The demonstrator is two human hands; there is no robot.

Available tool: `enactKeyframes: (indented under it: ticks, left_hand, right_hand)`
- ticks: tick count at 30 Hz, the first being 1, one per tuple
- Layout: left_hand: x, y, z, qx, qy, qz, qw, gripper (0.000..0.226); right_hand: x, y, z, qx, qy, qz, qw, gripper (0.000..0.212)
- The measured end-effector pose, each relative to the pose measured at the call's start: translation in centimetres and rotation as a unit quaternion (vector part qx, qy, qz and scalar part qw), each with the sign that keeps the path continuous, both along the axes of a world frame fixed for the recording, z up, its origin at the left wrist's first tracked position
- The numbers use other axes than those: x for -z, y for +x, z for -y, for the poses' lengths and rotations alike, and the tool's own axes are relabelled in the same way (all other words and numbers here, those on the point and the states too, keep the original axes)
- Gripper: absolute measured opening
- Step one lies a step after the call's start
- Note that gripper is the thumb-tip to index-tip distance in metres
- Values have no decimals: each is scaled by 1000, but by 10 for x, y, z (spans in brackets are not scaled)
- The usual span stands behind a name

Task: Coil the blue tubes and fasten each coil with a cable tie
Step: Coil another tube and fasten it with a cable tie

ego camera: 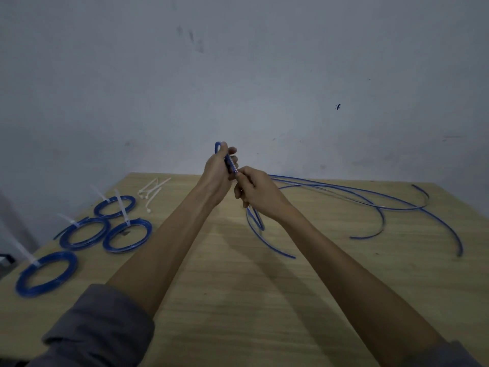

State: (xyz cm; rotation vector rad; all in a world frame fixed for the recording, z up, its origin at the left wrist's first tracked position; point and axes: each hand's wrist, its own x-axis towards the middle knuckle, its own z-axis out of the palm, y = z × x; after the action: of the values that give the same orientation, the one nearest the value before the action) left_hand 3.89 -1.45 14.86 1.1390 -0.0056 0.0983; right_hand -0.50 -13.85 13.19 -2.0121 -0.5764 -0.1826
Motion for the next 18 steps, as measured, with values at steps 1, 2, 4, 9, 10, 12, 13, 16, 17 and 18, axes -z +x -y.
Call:
enactKeyframes:
  ticks: [1,2,4,9,10,12,13,16,17,18]
  left_hand:
    - [-4,-1,-2,7,-13,-3,1000,42]
    - [-7,-2,-4,14,-30,-5,999,43]
    - [-12,-3,-10,33,-70,4,997,46]
    - [-23,-7,-25,95,-100,42,990,39]
    - [-23,-8,-26,113,-100,47,987,38]
    - [-24,-10,-30,153,-95,60,982,38]
    - [-24,-11,-32,173,-91,67,978,37]
    - [-26,-14,-42,227,-84,71,968,38]
    - [-28,-17,-45,241,-74,66,965,37]
    - [-30,-19,-48,250,-55,60,965,37]
  right_hand:
    - [2,0,1,-8,-3,-3,1000,29]
    - [3,-1,2,-16,-3,-4,1000,29]
    - [5,0,5,-30,-16,-6,999,28]
    - [14,3,8,-21,-101,47,994,29]
    - [17,4,9,-15,-110,60,992,30]
    - [22,5,10,-9,-129,70,989,35]
    - [26,5,11,-8,-137,67,988,37]
    - [37,4,12,-9,-175,63,982,42]
    - [40,4,13,-7,-201,62,978,43]
    - [43,5,14,-4,-227,64,972,44]
